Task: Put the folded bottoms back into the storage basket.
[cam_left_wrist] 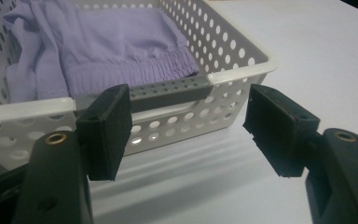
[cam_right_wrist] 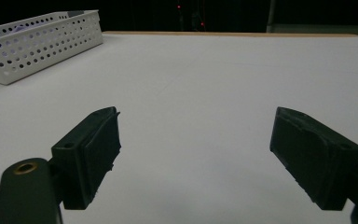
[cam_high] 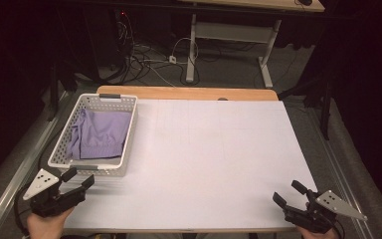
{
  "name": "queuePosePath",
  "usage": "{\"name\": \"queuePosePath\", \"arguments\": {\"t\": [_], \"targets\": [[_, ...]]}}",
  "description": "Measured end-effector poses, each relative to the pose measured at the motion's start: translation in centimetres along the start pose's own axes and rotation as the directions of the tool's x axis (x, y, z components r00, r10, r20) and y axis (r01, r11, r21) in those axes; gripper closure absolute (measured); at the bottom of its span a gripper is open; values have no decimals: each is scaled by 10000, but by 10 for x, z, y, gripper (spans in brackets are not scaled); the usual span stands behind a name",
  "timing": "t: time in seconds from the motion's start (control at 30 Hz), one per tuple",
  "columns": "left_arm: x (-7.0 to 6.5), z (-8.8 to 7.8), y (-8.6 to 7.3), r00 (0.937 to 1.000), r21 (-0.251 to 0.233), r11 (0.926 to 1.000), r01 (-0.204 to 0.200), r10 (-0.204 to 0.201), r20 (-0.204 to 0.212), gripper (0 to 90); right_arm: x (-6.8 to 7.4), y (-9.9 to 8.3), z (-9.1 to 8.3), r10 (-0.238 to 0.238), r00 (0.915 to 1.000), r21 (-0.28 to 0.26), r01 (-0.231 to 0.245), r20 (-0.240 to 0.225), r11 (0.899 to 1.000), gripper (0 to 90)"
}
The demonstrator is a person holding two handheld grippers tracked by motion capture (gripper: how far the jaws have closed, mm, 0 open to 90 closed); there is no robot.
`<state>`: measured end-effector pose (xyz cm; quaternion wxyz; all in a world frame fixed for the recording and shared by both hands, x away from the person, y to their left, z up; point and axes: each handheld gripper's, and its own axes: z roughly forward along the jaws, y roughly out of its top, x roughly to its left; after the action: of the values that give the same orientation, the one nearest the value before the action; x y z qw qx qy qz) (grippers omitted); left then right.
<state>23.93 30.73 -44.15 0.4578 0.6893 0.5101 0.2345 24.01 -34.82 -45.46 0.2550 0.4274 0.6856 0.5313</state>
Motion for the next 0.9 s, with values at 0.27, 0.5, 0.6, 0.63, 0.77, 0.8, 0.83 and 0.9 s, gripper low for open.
{"name": "queuePosePath", "arguments": {"t": [0.27,0.5,0.6,0.63,0.77,0.8,0.83,0.9], "targets": [[2,2,-11,9996,122,9999,-5,8,-281,306,0,0,0,-2,10000,7,2,-20,10000,167],[7,3,-14,9991,58,9997,236,-234,-341,306,0,0,0,-17,10000,10,17,-32,10000,167],[7,6,-15,9992,307,9992,261,-251,-308,306,0,0,0,-42,10000,25,42,-50,10000,167],[6,6,-15,9993,355,9990,260,-250,-283,306,1,0,1,-6,10000,27,6,-56,10000,167],[7,7,-15,9994,317,9991,294,-287,-215,306,1,0,0,-49,10000,15,49,-70,10000,167],[7,7,-15,9993,300,9991,302,-296,-205,306,1,0,0,-54,10000,8,54,-73,10000,167],[7,7,-15,9993,270,9991,338,-333,-182,306,1,0,0,-54,10000,17,54,-82,10000,167],[7,7,-15,9991,234,9989,406,-403,-143,306,1,0,0,-39,10000,19,39,-80,10000,167]]}}
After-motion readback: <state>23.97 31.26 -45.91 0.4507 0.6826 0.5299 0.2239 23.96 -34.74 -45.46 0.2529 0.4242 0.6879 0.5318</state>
